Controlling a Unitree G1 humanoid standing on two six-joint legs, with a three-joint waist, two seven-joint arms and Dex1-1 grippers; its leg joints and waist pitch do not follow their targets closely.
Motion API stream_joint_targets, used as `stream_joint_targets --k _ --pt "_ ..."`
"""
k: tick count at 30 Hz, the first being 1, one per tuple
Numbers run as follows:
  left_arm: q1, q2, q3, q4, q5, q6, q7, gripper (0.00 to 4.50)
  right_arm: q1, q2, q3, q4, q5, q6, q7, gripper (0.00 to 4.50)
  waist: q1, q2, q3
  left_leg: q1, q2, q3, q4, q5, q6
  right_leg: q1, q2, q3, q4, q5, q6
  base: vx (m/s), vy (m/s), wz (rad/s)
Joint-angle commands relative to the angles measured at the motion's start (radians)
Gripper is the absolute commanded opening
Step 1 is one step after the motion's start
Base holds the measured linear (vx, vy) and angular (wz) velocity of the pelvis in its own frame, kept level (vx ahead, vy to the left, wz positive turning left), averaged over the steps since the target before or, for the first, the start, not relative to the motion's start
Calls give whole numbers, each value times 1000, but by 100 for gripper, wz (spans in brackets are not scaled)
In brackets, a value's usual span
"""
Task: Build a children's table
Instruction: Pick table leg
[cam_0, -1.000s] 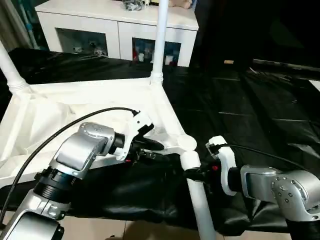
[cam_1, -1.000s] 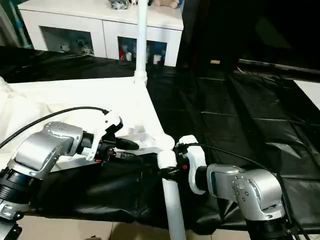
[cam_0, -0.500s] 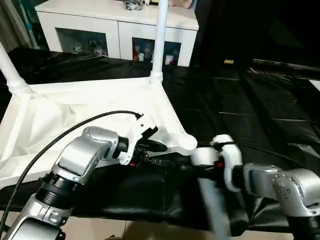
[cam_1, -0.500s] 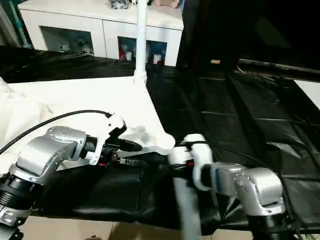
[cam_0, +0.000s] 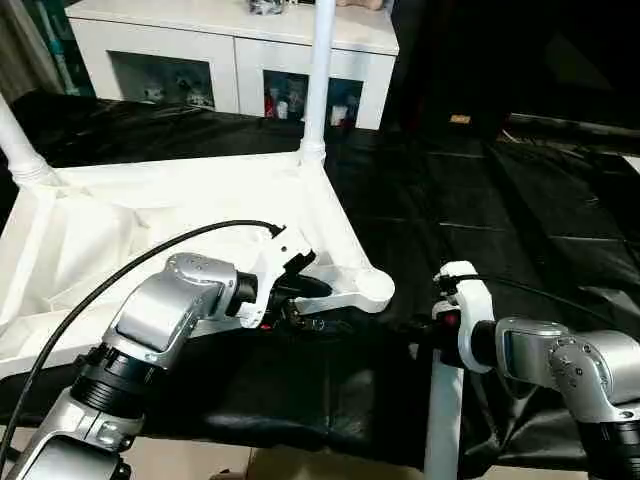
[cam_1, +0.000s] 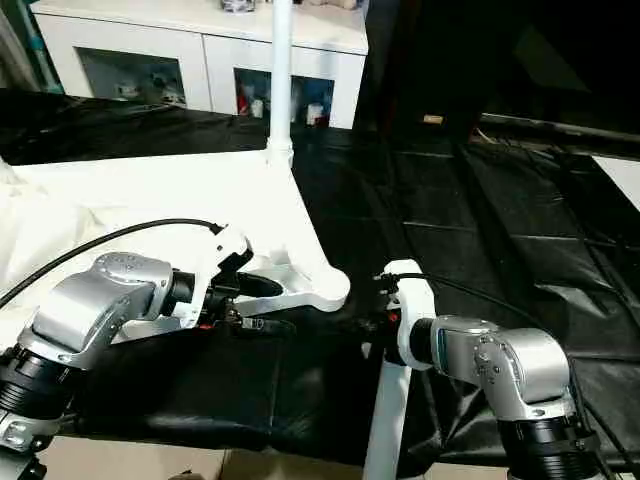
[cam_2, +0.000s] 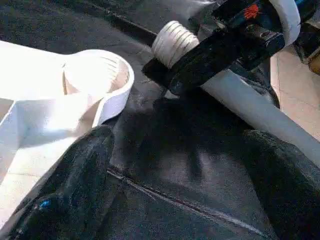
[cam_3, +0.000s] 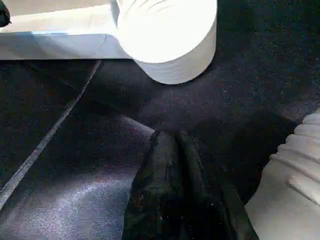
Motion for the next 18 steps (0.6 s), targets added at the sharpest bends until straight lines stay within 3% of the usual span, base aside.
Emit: stream_joint_targets --k 1,3,4,7,13,18 --pt "-12 2 -6 -6 0 -11 7 448 -13 2 -24 11 -12 -22 -6 0 -3 14 -56 -2 -7 11 -66 -246 -39 56 -32 32 -71 -320 -87 0 0 0" --pt "-13 3 -7 -4 -2 -12 10 448 -23 24 -52 15 -8 -55 -13 0 -4 14 -57 -2 -7 10 -66 -255 -39 55 -34 31 -73 -339 -81 0 0 0" --pt "-13 4 -8 -3 -2 -13 11 450 -32 39 -76 22 0 -68 -18 29 -5 14 -57 -3 -7 9 -66 -254 -39 54 -33 31 -72 -338 -81 0 0 0" --pt "-14 7 -9 1 -2 -17 14 450 -66 64 -136 35 23 -86 -25 43 -8 14 -58 -2 -7 9 -66 -250 -41 54 -32 30 -69 -327 -86 0 0 0" --pt "-16 7 -11 7 -3 -20 19 450 -98 65 -181 -5 64 -56 -20 82 -5 12 -61 -2 -7 13 -62 -190 -34 59 -28 34 -55 -212 -117 0 0 0" --pt "-14 11 -13 8 -4 -24 26 450 -95 27 -200 -91 72 45 -33 122 -3 12 -59 -2 -8 13 -64 -195 -39 61 -29 34 -58 -246 -105 0 0 0"
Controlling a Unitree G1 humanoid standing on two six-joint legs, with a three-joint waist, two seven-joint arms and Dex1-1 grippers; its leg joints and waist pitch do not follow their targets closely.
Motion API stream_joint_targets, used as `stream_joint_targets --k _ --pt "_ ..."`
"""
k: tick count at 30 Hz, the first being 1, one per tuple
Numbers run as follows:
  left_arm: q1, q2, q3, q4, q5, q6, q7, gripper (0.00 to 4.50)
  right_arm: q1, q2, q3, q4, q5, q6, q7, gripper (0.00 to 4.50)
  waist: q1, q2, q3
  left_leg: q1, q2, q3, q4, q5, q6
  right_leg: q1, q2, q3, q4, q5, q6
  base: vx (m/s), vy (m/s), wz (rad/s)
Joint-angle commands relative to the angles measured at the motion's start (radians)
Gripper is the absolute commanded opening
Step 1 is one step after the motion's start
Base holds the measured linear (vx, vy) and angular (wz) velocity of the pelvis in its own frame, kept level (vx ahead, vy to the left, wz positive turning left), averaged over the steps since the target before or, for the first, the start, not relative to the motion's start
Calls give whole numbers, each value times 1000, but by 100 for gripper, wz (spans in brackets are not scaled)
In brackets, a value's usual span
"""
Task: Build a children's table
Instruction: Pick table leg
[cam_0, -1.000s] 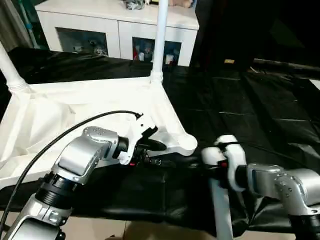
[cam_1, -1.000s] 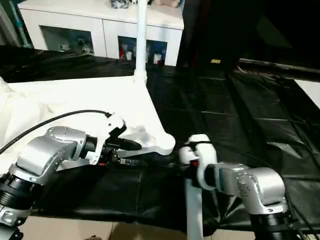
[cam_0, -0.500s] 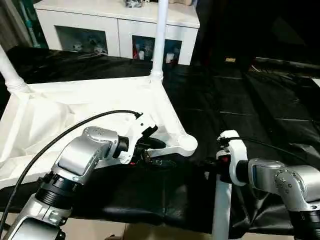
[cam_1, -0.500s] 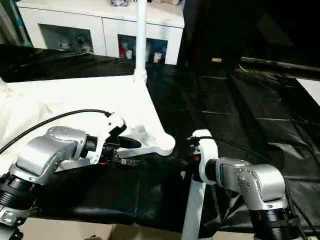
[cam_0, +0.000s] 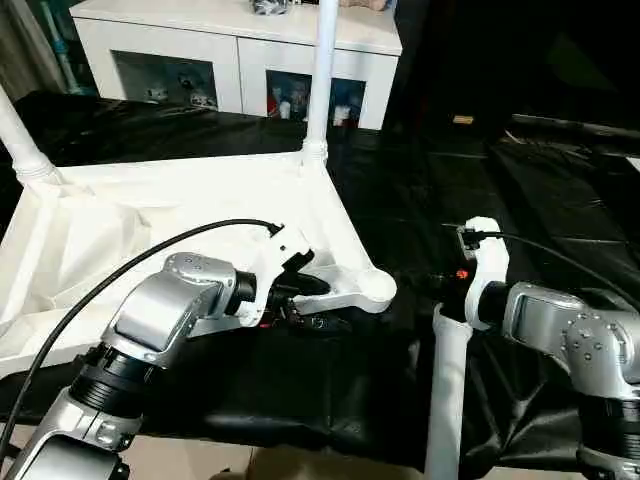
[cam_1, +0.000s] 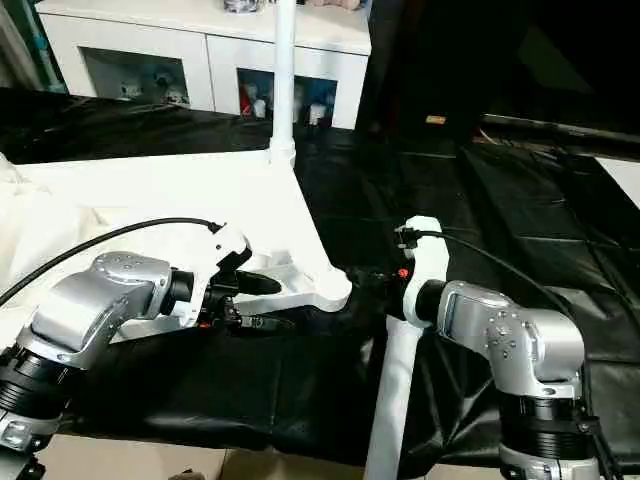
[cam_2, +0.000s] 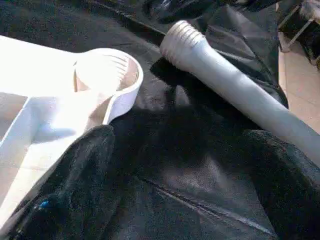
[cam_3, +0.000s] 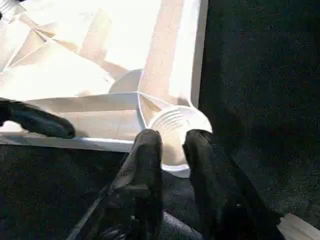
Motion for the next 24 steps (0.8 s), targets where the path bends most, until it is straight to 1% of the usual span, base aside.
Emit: stream_joint_targets --k 1,2,3,4,5,6,8,9,10,11,12,13,14,15,16,17,19,20,22,23,24 --pt "-12 7 -13 -2 -2 -8 5 450 -4 -54 -31 -74 5 99 -22 142 -2 11 -58 0 -8 12 -65 -196 -40 61 -28 34 -61 -254 -99 0 0 0" --pt "-11 8 -13 -3 -3 -8 5 450 -2 -67 -32 -86 2 124 -28 142 0 12 -58 1 -9 12 -65 -197 -42 60 -28 35 -62 -262 -89 0 0 0" --pt "-11 8 -14 -3 -3 -8 4 450 1 -79 -34 -94 1 139 -34 158 1 11 -58 1 -9 13 -65 -202 -43 59 -30 35 -64 -276 -81 0 0 0" --pt "-11 8 -15 -3 -4 -9 2 450 4 -89 -36 -99 4 148 -35 167 1 11 -58 0 -10 12 -65 -206 -45 60 -30 34 -66 -289 -76 0 0 0" --pt "-11 8 -15 -3 -4 -9 2 450 4 -89 -36 -99 4 148 -35 167 0 11 -59 -1 -10 12 -64 -207 -45 59 -31 34 -66 -294 -74 0 0 0" --pt "-10 10 -20 -3 -5 -23 -9 450 10 -110 -44 -115 14 174 -36 185 0 10 -58 -1 -10 12 -64 -213 -44 58 -31 33 -69 -310 -70 0 0 0" --pt "-9 13 -25 -8 -5 -45 -19 450 23 -128 -51 -141 23 205 -29 208 2 11 -58 -1 -10 11 -65 -213 -42 59 -30 33 -71 -315 -64 0 0 0" --pt "-7 15 -30 -12 -2 -63 -26 450 34 -140 -56 -162 30 227 -23 208 3 9 -59 -2 -10 11 -64 -204 -40 61 -30 34 -69 -302 -61 0 0 0" --pt "-7 17 -33 -14 -1 -73 -30 450 39 -145 -60 -176 32 244 -20 218 2 10 -60 -3 -9 11 -64 -200 -39 60 -30 34 -67 -287 -63 0 0 0" --pt "-6 21 -40 -16 7 -91 -32 450 48 -149 -70 -192 37 271 -14 218 2 11 -60 -3 -9 11 -63 -198 -39 59 -30 34 -66 -282 -66 0 0 0" --pt "-6 24 -45 -15 13 -102 -32 450 55 -153 -77 -202 42 292 -9 243 2 10 -60 -3 -9 11 -63 -198 -40 59 -30 33 -65 -279 -70 0 0 0" --pt "-7 28 -51 -16 16 -107 -37 450 69 -157 -86 -209 48 316 -3 252 1 10 -60 -4 -9 11 -64 -201 -39 60 -30 33 -67 -285 -70 0 0 0" --pt "-7 30 -55 -16 17 -110 -40 450 79 -160 -92 -213 53 331 1 252 3 10 -59 -3 -8 11 -63 -203 -40 59 -31 34 -67 -288 -69 0 0 0" --pt "-7 33 -61 -17 18 -113 -47 450 94 -172 -84 -216 54 338 6 252 3 12 -59 -2 -8 11 -64 -206 -41 58 -31 34 -68 -292 -70 0 0 0" --pt "-7 33 -61 -17 18 -113 -47 450 95 -172 -84 -216 54 339 6 274 2 11 -58 -2 -8 11 -64 -213 -42 58 -31 33 -70 -304 -69 0 0 0" --pt "-7 35 -64 -17 19 -118 -50 450 98 -175 -80 -217 56 341 8 285 2 10 -58 -3 -8 11 -64 -216 -43 59 -32 33 -70 -311 -68 0 0 0" --pt "-8 40 -71 -20 24 -130 -53 450 100 -176 -77 -220 60 351 12 298 1 9 -57 -2 -8 11 -64 -225 -42 57 -33 32 -74 -341 -61 0 0 0" --pt "-7 43 -74 -23 26 -134 -55 450 102 -177 -75 -221 60 361 12 298 1 6 -58 -3 -9 10 -63 -220 -41 58 -34 32 -74 -350 -57 0 0 0" --pt "-7 43 -74 -29 23 -131 -54 450 106 -180 -70 -219 60 371 12 326 1 5 -58 -2 -8 11 -63 -217 -40 56 -34 32 -74 -357 -53 0 0 0" --pt "-6 43 -74 -31 21 -132 -54 450 111 -184 -63 -217 57 373 9 326 0 -1 -58 -3 -7 11 -63 -213 -39 56 -34 32 -75 -356 -52 0 0 0" --pt "-5 45 -74 -35 18 -133 -54 450 119 -188 -48 -201 49 374 -5 338 2 3 -58 -2 -6 11 -63 -204 -41 56 -33 33 -71 -340 -55 0 0 0"
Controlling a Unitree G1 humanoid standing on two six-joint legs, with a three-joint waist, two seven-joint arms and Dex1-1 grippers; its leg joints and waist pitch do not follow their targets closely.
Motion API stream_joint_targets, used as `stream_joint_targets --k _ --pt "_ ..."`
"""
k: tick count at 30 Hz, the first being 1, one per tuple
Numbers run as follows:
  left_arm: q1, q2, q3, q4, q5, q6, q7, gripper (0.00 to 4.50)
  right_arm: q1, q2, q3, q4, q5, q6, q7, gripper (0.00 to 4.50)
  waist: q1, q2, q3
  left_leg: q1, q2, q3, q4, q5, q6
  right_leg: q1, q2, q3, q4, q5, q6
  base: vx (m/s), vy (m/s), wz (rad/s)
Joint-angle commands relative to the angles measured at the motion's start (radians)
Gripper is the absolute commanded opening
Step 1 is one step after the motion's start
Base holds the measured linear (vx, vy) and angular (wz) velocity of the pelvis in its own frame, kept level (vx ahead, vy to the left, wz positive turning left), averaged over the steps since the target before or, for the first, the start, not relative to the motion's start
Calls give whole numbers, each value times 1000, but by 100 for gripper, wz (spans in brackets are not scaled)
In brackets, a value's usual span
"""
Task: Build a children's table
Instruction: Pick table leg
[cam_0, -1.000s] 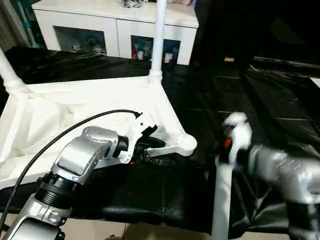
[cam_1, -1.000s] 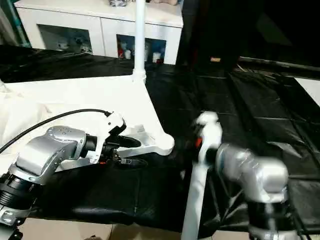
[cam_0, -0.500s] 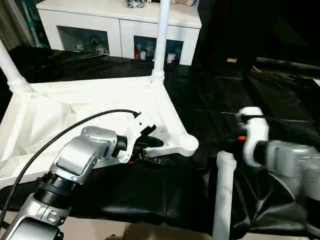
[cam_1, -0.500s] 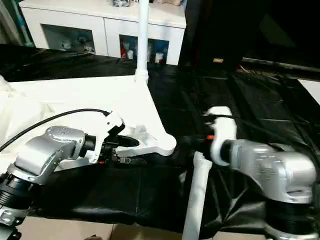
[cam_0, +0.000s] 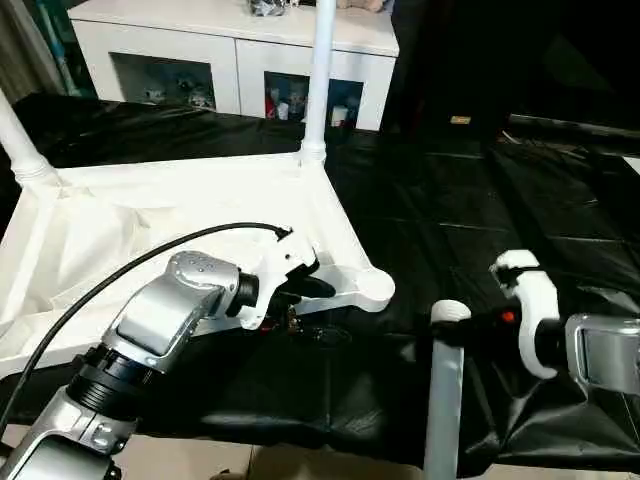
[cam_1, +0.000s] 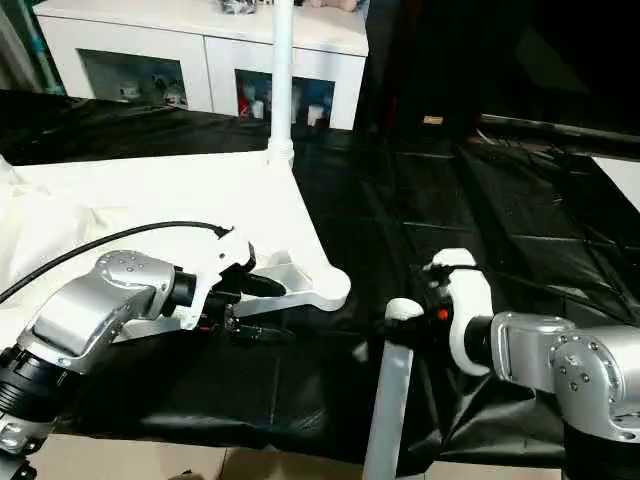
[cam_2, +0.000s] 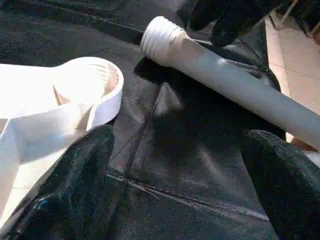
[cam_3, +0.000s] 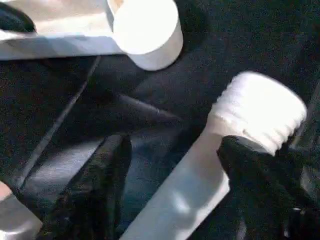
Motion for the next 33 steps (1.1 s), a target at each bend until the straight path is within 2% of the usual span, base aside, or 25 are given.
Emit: stream_joint_targets --k 1,3,7,10,11,12,20,23,24,25,27,33 --pt "-5 6 -12 -25 1 -5 -8 450 4 -13 8 2 1 14 -17 338 0 0 -58 -3 -6 11 -64 -201 -40 55 -33 32 -71 -334 -57 0 0 0" --pt "-4 11 -14 -26 -3 -10 -7 450 10 -6 23 16 -8 14 -26 367 0 2 -59 -4 -7 12 -62 -186 -40 56 -33 33 -67 -312 -65 0 0 0" --pt "0 15 -13 -28 -3 -13 -8 450 21 13 42 30 -29 14 -41 367 -1 -4 -58 -6 -7 13 -62 -183 -40 56 -34 33 -67 -313 -66 0 0 0" --pt "5 17 -13 -30 -3 -15 -8 450 29 40 70 52 -58 13 -55 367 -2 1 -58 -4 -8 12 -63 -192 -45 54 -35 33 -69 -335 -59 0 0 0" --pt "5 17 -13 -30 -3 -15 -8 450 29 40 70 52 -58 13 -55 367 -4 0 -58 -6 -9 12 -63 -196 -45 54 -34 32 -70 -339 -59 0 0 0" --pt "6 16 -15 -31 -4 -15 -7 450 30 69 87 80 -77 3 -70 367 -2 4 -59 -3 -8 11 -63 -201 -47 55 -35 32 -70 -341 -57 0 0 0" --pt "2 13 -20 -36 -8 -18 -8 450 43 103 131 161 -110 -49 -79 367 -3 4 -58 -2 -7 10 -65 -226 -53 54 -34 32 -70 -337 -58 0 0 0" --pt "3 16 -19 -39 -9 -18 -9 450 39 100 129 177 -119 -57 -73 332 -4 3 -57 0 -8 10 -65 -243 -52 53 -34 30 -75 -371 -48 0 0 0" --pt "4 17 -18 -40 -9 -18 -9 450 39 98 131 182 -123 -63 -71 329 -4 0 -57 -1 -8 10 -65 -245 -51 53 -34 30 -76 -378 -44 0 0 0" --pt "5 17 -18 -41 -9 -18 -8 450 40 97 132 184 -125 -66 -71 305 -3 1 -57 -1 -8 10 -65 -245 -51 52 -35 30 -76 -385 -41 0 0 0" --pt "5 19 -17 -42 -10 -18 -7 450 41 93 137 186 -127 -71 -68 294 -4 -1 -57 -1 -8 9 -65 -248 -50 52 -34 29 -77 -393 -36 0 0 0" --pt "10 28 -19 -52 -17 -12 -12 450 51 64 154 194 -137 -102 -54 238 -2 2 -59 -2 -7 8 -65 -238 -49 53 -34 29 -73 -367 -40 0 0 0"
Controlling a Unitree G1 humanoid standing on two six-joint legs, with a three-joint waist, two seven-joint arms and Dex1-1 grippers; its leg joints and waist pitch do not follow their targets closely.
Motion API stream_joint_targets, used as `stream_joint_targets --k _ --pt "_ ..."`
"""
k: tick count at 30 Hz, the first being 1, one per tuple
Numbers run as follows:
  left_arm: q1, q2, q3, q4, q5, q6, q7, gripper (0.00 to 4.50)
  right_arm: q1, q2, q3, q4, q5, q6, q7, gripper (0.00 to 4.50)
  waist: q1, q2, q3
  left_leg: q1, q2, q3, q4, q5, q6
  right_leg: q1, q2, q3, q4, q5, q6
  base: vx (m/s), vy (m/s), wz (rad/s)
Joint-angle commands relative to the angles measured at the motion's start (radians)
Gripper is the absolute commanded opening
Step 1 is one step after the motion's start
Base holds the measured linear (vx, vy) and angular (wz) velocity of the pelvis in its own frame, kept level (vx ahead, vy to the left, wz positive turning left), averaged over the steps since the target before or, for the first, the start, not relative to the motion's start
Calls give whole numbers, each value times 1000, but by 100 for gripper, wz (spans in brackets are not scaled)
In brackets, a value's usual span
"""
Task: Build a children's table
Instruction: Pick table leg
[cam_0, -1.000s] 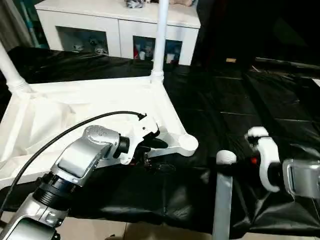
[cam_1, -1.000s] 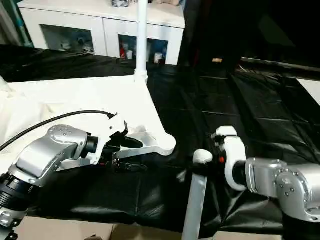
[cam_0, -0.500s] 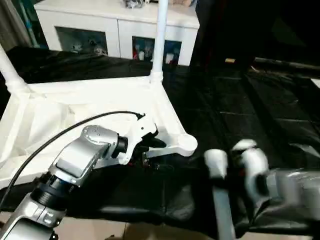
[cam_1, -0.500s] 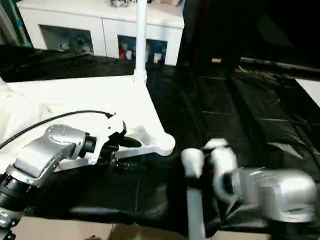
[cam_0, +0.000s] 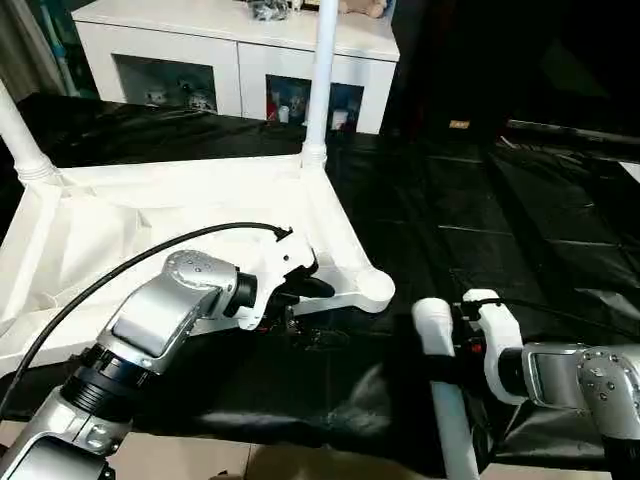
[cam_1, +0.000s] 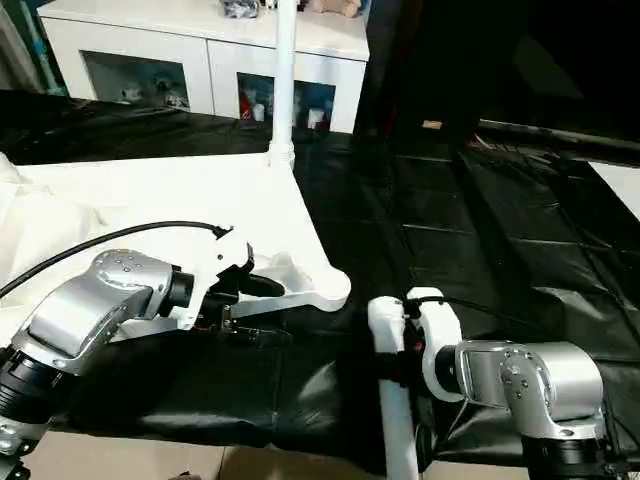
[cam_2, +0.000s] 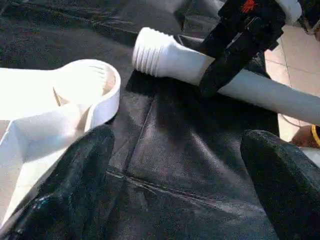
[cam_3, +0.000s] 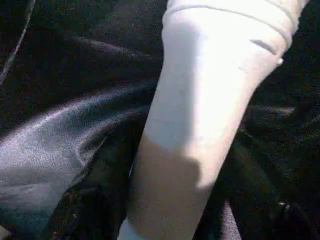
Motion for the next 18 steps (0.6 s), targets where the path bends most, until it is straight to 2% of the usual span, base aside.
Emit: stream_joint_targets --k 1,4,9,12,13,16,18 --pt "9 7 -11 -38 -8 -4 -13 450 17 -15 2 29 -26 -4 -3 230 -2 10 -54 -3 -7 9 -67 -238 -49 50 -33 30 -73 -353 -47 0 0 0" --pt "25 8 -12 -45 3 -36 -2 450 16 -12 -30 45 -24 -15 6 210 -3 11 -54 -3 -7 9 -67 -243 -47 51 -32 30 -72 -340 -60 0 0 0" --pt "30 -22 23 -31 24 -49 82 450 10 -20 -76 62 -4 -16 32 199 -1 9 -54 -2 -7 10 -65 -251 -42 51 -32 29 -75 -357 -57 0 0 0" --pt "33 -54 87 -30 -22 -34 116 450 -6 -29 -131 58 38 -2 69 195 -1 9 -54 -3 -8 10 -64 -251 -38 52 -32 28 -76 -367 -57 0 0 0" --pt "33 -54 87 -30 -22 -34 116 450 -6 -29 -131 58 38 -2 69 194 -1 9 -54 -4 -9 11 -63 -247 -37 53 -33 28 -77 -365 -59 0 0 0" --pt "35 -84 142 -34 -76 2 143 450 -21 -51 -183 52 78 1 119 192 -1 13 -56 -4 -8 10 -62 -240 -34 53 -31 28 -73 -341 -67 0 0 0" --pt "39 -109 178 -44 -101 0 171 450 -27 -82 -208 44 95 -10 150 190 1 11 -56 -6 -8 11 -61 -227 -29 57 -30 28 -70 -309 -80 0 0 0"
